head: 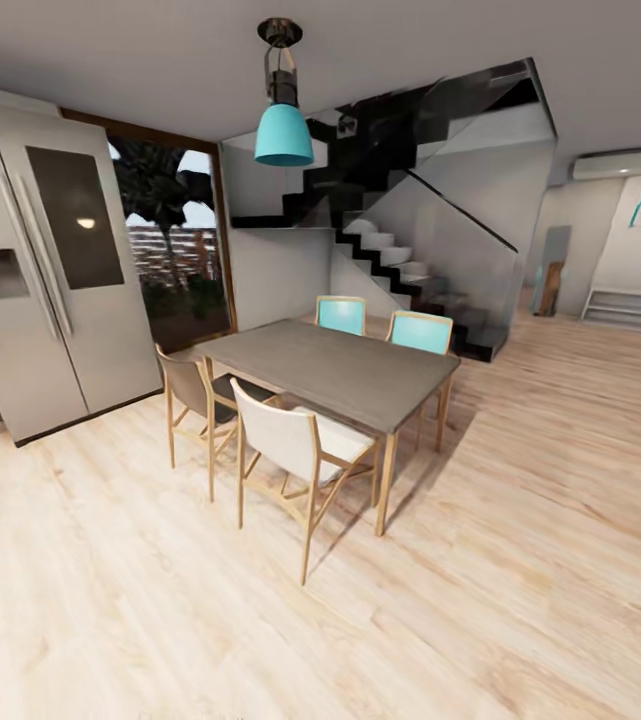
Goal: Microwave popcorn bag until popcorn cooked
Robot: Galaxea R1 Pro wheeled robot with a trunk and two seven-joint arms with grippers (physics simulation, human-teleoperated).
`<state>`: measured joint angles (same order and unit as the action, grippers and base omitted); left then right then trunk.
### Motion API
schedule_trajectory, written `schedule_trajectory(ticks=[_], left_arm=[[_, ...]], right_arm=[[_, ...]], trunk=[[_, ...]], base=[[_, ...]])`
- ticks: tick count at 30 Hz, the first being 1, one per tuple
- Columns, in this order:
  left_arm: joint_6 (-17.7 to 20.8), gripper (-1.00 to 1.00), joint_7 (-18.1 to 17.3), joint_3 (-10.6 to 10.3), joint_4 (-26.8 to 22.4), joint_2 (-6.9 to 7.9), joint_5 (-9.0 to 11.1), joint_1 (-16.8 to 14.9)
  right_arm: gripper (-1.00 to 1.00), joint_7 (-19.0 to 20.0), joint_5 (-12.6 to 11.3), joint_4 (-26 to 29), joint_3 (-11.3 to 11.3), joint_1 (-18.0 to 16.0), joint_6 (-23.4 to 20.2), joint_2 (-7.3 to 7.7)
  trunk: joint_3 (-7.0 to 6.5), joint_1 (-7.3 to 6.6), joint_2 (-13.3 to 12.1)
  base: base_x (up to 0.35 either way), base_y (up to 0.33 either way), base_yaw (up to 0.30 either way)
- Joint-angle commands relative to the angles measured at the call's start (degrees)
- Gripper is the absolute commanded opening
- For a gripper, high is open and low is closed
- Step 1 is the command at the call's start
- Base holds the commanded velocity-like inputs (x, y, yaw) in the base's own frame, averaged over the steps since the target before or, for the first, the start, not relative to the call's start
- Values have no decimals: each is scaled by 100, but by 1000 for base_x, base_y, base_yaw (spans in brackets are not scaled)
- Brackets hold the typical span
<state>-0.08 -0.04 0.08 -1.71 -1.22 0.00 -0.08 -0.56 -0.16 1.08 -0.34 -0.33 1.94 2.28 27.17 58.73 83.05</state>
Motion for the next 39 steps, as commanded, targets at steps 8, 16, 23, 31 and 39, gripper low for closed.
schedule_trajectory(ticks=[8, 16, 23, 31, 39], left_arm=[[-2, 100, -2, 1, -4, -1, 0, -1], [-1, 100, -4, 1, -4, -1, 0, -1], [-1, 100, -5, 1, -4, -1, 0, 1], [-2, 100, -2, 1, -4, -1, 0, -1], [-1, 100, -3, 1, -4, -1, 0, 0]], right_arm=[[100, -1, -10, 21, -21, -2, 30, 0], [100, 12, -3, 201, -19, -2, 34, -59], [100, 12, -2, 200, 12, -2, 359, -61], [100, 10, -2, 191, 17, -2, 542, -61], [100, 3, -2, 191, 11, -2, 544, -61]], trunk=[[23, 0, 3], [41, 0, 3], [56, 0, 3], [74, 0, 3], [91, 0, 3]], base=[[0, 0, 287], [0, 0, 287], [0, 0, 286], [0, 0, 286], [0, 0, 287]])
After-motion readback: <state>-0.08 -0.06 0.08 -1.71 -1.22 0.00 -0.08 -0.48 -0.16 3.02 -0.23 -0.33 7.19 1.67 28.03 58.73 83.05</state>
